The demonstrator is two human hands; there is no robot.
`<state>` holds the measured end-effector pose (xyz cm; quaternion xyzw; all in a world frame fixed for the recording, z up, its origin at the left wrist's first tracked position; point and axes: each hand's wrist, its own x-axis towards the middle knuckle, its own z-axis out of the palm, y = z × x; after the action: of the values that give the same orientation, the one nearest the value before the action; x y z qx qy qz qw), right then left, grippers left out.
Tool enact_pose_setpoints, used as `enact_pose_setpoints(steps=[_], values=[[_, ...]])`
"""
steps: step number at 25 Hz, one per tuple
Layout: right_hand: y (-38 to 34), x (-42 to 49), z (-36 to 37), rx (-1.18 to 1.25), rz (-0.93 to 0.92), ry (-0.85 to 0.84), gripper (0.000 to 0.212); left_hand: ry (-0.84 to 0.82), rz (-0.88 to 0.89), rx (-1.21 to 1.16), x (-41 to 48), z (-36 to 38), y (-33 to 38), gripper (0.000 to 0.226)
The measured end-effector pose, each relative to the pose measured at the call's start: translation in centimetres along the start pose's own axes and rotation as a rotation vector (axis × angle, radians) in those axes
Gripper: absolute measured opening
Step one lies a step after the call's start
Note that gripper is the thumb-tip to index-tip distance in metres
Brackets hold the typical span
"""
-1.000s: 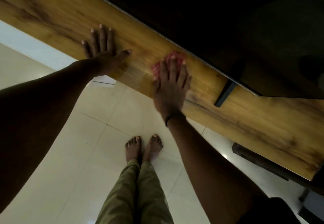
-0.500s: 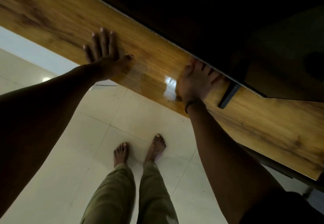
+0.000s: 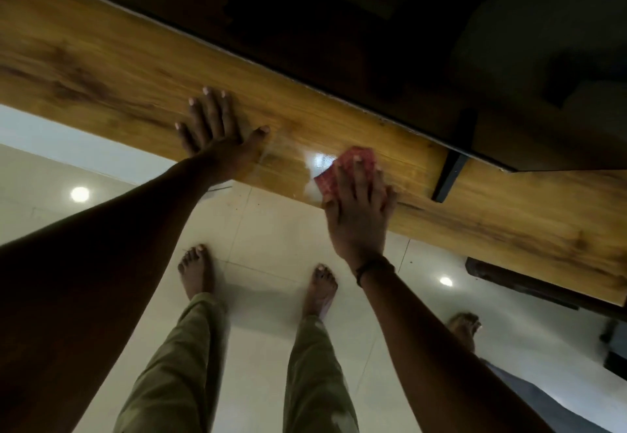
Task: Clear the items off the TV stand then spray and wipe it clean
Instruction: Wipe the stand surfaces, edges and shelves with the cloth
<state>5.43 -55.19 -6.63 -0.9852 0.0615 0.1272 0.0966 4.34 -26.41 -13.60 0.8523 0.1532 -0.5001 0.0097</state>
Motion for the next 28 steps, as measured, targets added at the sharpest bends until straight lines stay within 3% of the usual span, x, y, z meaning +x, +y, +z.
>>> enact_pose_setpoints(steps=[4,7,10,15,18,20,21,22,24,26,28], values=[[-0.8,5.9,-1.7,0.041,0.314,0.061,0.061,-0.012,0.039,-0.197,0.4,-1.0,-0.4,0.054],[-4.7,10.4,-1.9,0.044,0.357,0.084,0.059,0.02,0.183,-0.414,0.0,-8.3,4.3,0.066],[-9.4,11.9,-1.2,0.001,0.244,0.081,0.06,0.322,0.349,-0.287,0.0,-14.7,7.6,0.093],[-13.9,4.5,1.9,-0.016,-0.121,0.08,0.059,0.498,0.482,-0.347,-2.5,-15.1,3.2,0.089],[-10.5,0.1,2.1,-0.037,-0.157,0.003,0.058,0.655,0.437,-0.261,-1.0,-18.9,-0.8,0.093],[-6.6,-0.1,1.3,-0.033,-0.045,-0.015,0.058,0.577,0.389,-0.206,0.0,-19.9,-2.7,0.098],[-4.9,0.9,0.6,-0.025,0.037,-0.018,0.059,0.424,0.417,-0.16,0.1,-18.9,-2.6,0.099],[-3.8,2.3,-0.1,-0.017,0.121,-0.001,0.061,0.31,0.244,-0.257,0.6,-18.6,-4.9,0.096],[-3.8,6.1,-0.9,-0.018,0.247,0.05,0.064,0.162,0.136,-0.128,1.8,-9.4,-6.9,0.074],[-5.7,9.5,-1.1,-0.062,0.281,0.081,0.063,0.077,0.129,-0.097,1.3,-2.4,-7.9,0.048],[-7.9,11.8,-1.1,-0.101,0.285,0.081,0.062,0.088,0.123,-0.106,2.5,-3.5,-8.2,0.048]])
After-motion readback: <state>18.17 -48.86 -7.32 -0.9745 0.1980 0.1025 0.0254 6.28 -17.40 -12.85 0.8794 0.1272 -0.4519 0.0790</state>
